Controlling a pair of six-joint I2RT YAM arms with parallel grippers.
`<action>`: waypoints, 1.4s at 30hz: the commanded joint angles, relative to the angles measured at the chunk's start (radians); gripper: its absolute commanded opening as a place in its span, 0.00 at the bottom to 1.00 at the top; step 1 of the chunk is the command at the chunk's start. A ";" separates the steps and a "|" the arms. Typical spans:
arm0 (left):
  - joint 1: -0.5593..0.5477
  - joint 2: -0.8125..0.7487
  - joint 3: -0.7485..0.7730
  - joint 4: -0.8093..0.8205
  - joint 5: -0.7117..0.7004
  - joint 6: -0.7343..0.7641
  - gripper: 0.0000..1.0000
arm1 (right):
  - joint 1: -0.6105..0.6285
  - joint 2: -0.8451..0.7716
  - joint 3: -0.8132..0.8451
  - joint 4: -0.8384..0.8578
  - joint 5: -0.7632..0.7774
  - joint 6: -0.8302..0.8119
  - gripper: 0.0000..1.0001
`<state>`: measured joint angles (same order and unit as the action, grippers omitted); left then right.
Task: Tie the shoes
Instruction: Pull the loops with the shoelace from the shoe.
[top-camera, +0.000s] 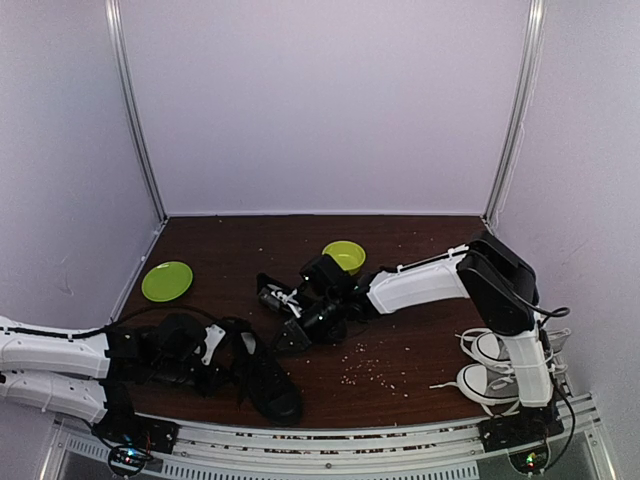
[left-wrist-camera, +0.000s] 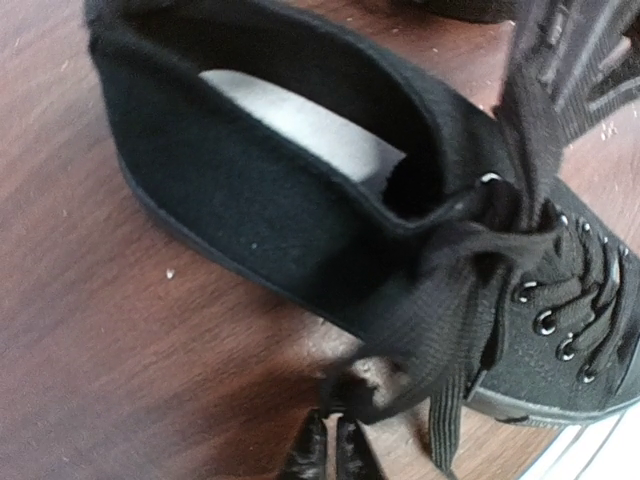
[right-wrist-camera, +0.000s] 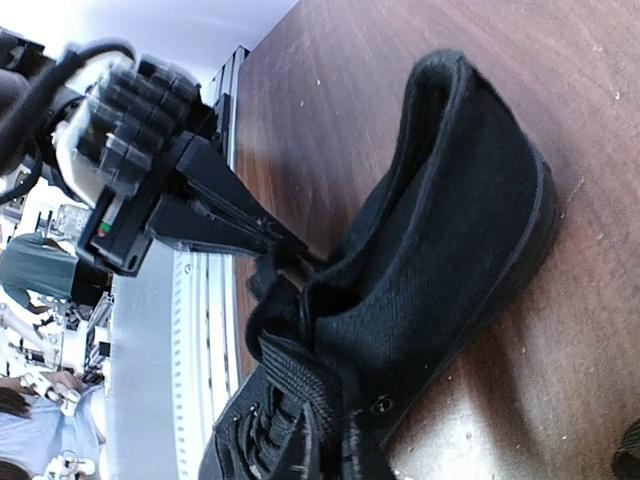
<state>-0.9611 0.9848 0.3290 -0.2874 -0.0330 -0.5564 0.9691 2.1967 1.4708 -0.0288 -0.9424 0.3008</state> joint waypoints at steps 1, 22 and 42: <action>0.002 0.001 0.020 0.003 -0.036 0.016 0.00 | 0.003 -0.020 -0.032 0.020 0.001 0.011 0.03; 0.032 0.077 0.164 -0.048 -0.166 0.148 0.00 | 0.071 -0.149 -0.176 -0.024 0.081 0.009 0.00; 0.032 -0.027 0.135 -0.018 -0.098 0.195 0.44 | 0.070 -0.127 -0.148 -0.035 0.081 0.007 0.00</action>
<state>-0.9348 0.8734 0.4179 -0.3595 -0.0914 -0.4076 1.0393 2.0739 1.3037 -0.0608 -0.8684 0.3138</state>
